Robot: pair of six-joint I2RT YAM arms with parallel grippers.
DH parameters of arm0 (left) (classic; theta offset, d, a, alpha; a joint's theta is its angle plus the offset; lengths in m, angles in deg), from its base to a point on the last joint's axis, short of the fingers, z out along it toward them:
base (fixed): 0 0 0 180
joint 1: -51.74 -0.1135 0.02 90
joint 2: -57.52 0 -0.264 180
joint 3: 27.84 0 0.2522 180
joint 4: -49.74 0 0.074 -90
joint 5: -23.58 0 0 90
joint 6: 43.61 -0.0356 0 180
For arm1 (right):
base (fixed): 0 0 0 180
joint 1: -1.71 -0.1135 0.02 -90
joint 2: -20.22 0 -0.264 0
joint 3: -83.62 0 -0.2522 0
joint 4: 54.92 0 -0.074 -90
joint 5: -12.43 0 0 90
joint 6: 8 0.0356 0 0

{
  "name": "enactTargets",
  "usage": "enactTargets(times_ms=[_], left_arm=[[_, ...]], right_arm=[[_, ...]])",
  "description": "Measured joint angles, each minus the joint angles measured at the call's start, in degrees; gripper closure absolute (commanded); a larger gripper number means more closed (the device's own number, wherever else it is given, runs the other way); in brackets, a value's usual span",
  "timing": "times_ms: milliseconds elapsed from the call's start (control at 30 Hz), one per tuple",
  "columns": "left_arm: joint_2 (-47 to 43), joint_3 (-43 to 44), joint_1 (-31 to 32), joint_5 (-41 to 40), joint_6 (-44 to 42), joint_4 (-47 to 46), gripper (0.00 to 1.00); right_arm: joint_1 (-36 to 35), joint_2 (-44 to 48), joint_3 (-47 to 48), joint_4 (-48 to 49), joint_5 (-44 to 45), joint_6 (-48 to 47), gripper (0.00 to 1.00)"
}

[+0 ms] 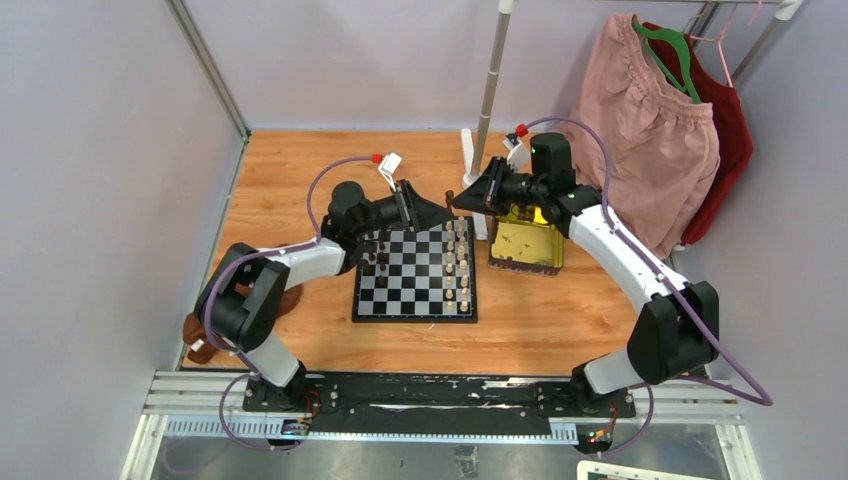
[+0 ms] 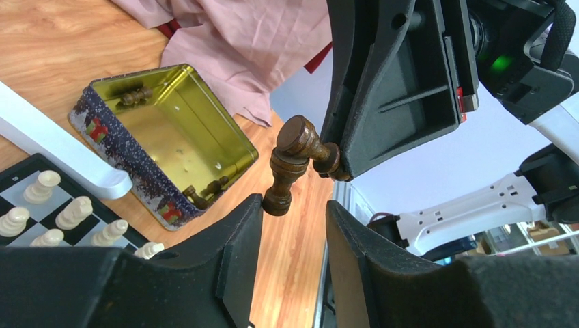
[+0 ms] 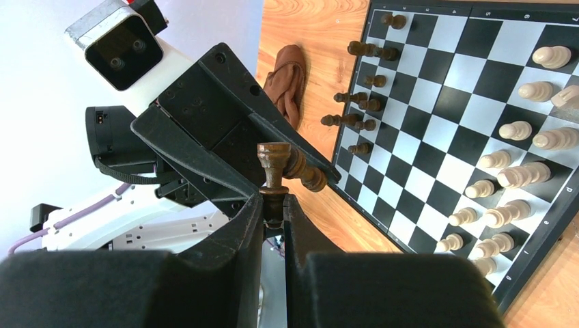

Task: Set up the chess pieces on the board
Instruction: Place the chess piece on the chessboard.

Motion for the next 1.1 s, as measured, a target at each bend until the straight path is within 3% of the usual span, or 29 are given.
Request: enactTargets(times_ms=[267, 567, 1100], left_arm=[[0.5, 0.0, 0.0, 0.0, 0.0, 0.0, 0.59], [0.6, 0.0, 0.0, -0.9, -0.8, 0.2, 0.55], [0.6, -0.1, 0.0, -1.3, -0.8, -0.1, 0.62]], right_arm=[[0.0, -0.1, -0.5, 0.8, -0.1, 0.3, 1.0], [0.0, -0.1, -1.1, 0.9, -0.5, 0.7, 1.0], [0.0, -0.1, -2.6, 2.3, -1.4, 1.9, 1.0]])
